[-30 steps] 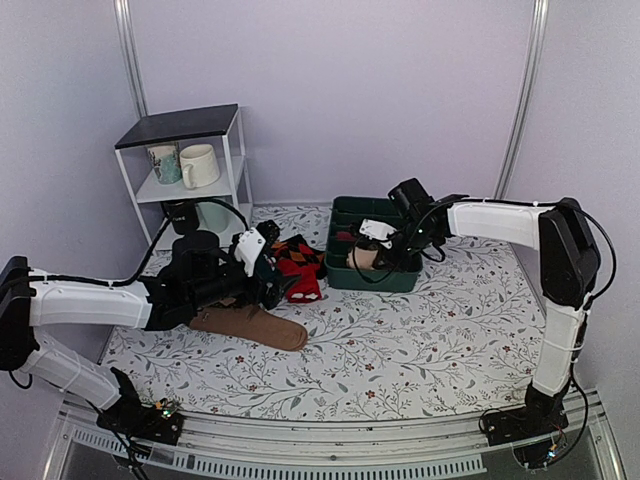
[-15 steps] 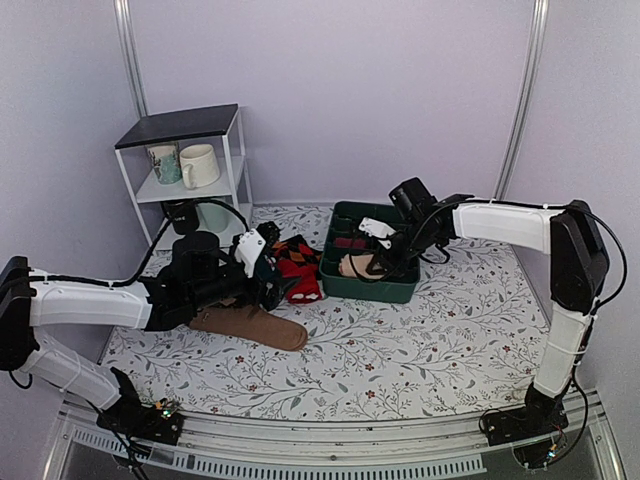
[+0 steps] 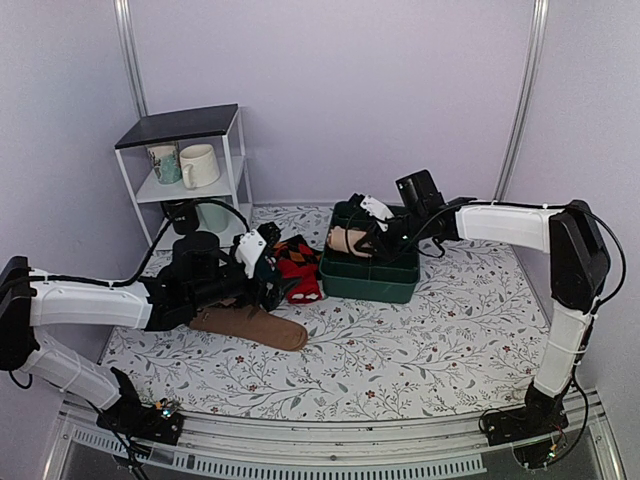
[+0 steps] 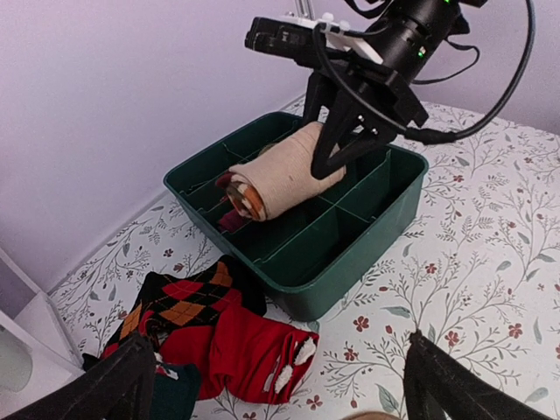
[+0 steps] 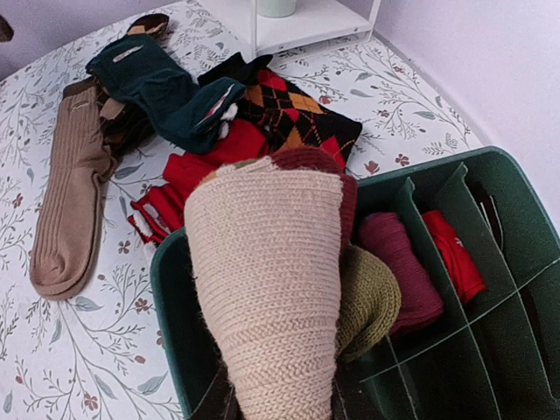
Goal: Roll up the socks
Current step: Move the storage box to the center of the board.
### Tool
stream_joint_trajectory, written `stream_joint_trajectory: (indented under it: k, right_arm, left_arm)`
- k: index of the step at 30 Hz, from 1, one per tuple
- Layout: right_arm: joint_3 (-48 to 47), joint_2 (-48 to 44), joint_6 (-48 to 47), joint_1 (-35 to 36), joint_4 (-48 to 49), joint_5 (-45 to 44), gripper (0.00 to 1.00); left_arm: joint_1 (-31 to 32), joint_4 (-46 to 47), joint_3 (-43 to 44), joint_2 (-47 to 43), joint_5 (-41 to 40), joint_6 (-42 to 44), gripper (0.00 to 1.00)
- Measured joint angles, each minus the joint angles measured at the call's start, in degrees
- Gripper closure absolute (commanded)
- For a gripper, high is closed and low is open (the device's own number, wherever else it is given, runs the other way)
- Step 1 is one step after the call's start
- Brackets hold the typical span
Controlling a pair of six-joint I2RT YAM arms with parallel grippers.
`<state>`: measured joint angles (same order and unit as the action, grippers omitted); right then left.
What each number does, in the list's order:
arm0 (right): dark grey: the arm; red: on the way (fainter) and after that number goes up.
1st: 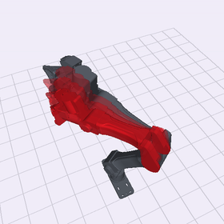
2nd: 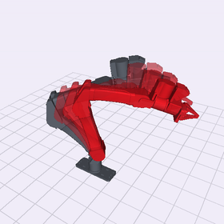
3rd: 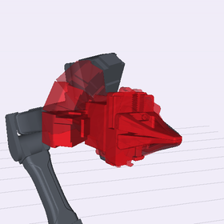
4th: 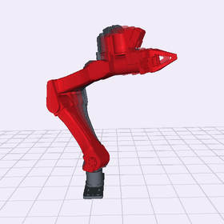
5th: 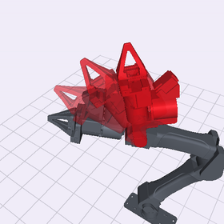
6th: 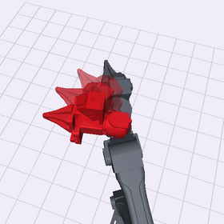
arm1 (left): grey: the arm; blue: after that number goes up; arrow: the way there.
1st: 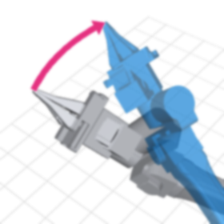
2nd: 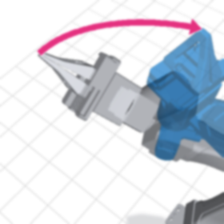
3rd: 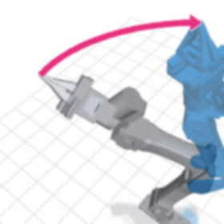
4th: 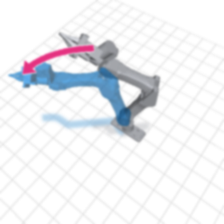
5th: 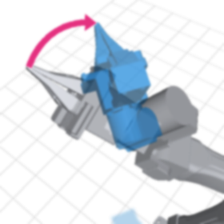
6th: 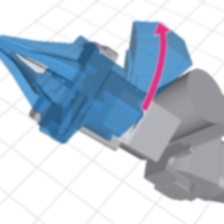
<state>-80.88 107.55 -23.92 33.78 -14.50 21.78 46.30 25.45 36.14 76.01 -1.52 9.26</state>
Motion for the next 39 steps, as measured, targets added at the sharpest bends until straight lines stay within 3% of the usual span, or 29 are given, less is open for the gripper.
stream_joint_trajectory:
  k: [10, 39]
  right_arm:
    - [-2.4, 3.0, 0.1, -0.6, 5.6, -0.9, 1.0]
    - [-6.4, 12.6, -4.5, -1.0, -0.9, -5.6, 1.0]
  left_arm:
    - [0.0, -0.1, 0.0, 0.9, 0.3, 0.7, 0.0]
    - [-0.5, 0.0, -0.4, 0.7, 0.3, 1.7, 0.01]
